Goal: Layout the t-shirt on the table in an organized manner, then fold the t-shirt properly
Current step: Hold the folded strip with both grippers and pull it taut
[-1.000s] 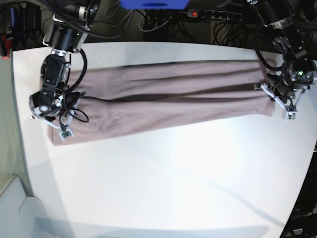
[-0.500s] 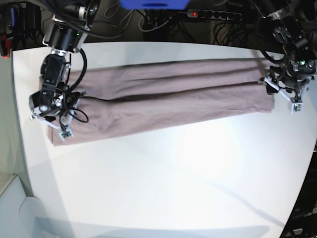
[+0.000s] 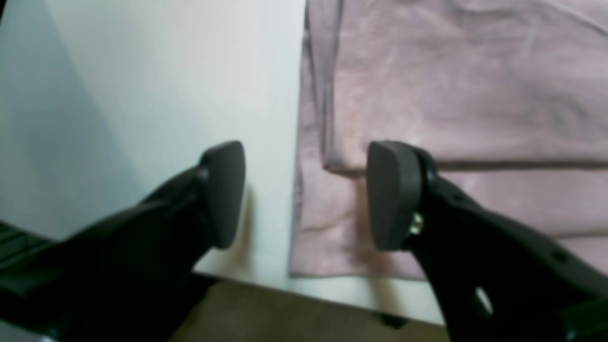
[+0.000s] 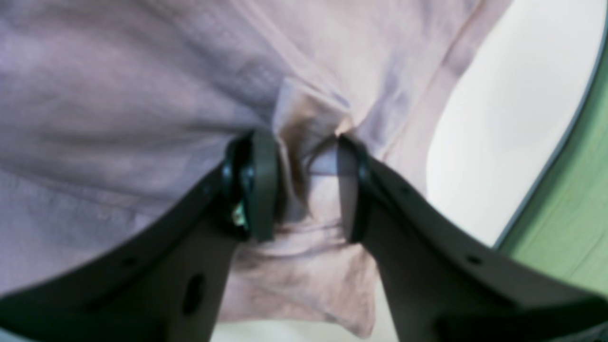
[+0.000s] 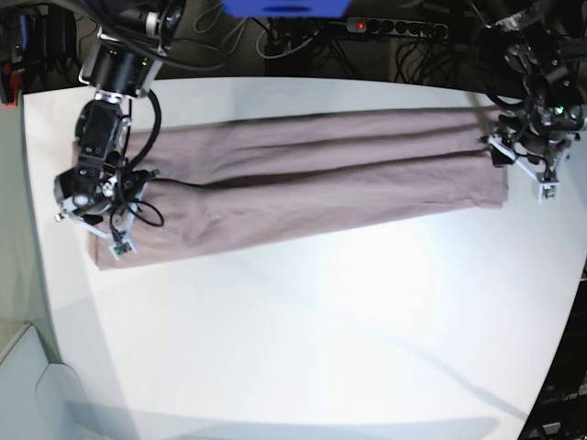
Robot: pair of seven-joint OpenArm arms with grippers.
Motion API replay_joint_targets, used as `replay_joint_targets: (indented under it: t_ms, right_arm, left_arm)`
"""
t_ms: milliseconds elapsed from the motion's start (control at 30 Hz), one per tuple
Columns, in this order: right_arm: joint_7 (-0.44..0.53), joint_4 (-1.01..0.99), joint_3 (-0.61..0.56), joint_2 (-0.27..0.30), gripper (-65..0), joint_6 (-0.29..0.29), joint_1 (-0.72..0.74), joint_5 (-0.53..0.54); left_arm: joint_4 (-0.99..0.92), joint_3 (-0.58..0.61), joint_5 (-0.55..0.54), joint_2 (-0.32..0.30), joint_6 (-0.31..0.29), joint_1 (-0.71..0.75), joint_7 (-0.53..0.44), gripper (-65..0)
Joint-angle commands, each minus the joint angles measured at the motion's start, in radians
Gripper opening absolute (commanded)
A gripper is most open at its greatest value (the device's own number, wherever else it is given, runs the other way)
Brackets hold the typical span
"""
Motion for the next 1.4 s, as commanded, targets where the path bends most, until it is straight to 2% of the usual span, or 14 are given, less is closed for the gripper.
replay_joint_targets:
  t_ms: [0,100,200,500,700,967,1300,1367]
  right_arm:
    - [-0.075,-0.055,0.003,-0.012,-41.0,0.015,-0.040,-0.017]
    - [-0.075,-0.055,0.003,-0.012,-41.0,0.015,-0.040,-0.017]
    - [-0.075,-0.056,0.003,-0.012,-41.0,0.015,-0.040,-0.017]
    - [-0.073,-0.056,0.003,-0.012,-41.0,0.015,-0.040,-0.017]
    - [-0.073,-0.056,0.003,-0.012,-41.0,0.015,-0.040,-0.017]
    - [-0.073,-0.056,0.003,-0.012,-41.0,0.015,-0.039,-0.017]
    - [-0.052,-0.056,0.003,-0.012,-41.0,0.015,-0.039,-0.017]
    - [-0.052,-0.056,0.003,-0.012,-41.0,0.015,-0.039,-0.017]
  left_arm:
    - [0.004,-0.018,-0.040,-0.014,0.001,-0.008,-0.004,-25.7]
    - [-0.027,-0.050,-0.121,-0.021,0.001,-0.009,-0.004,-25.7]
    - [-0.050,-0.056,-0.151,-0.023,0.003,-0.009,-0.004,-25.6]
    - [-0.056,-0.054,-0.149,-0.023,0.011,-0.017,-0.004,-21.7]
    - [-0.065,-0.056,-0.149,-0.023,0.014,-0.018,-0.012,-21.7]
    - [-0.182,-0.053,-0.149,-0.037,0.014,-0.038,-0.012,-21.7]
    - [-0.197,-0.051,-0.149,-0.043,0.008,-0.040,-0.014,-22.0]
    - [-0.198,-0.050,-0.149,-0.043,0.008,-0.040,-0.014,-24.6]
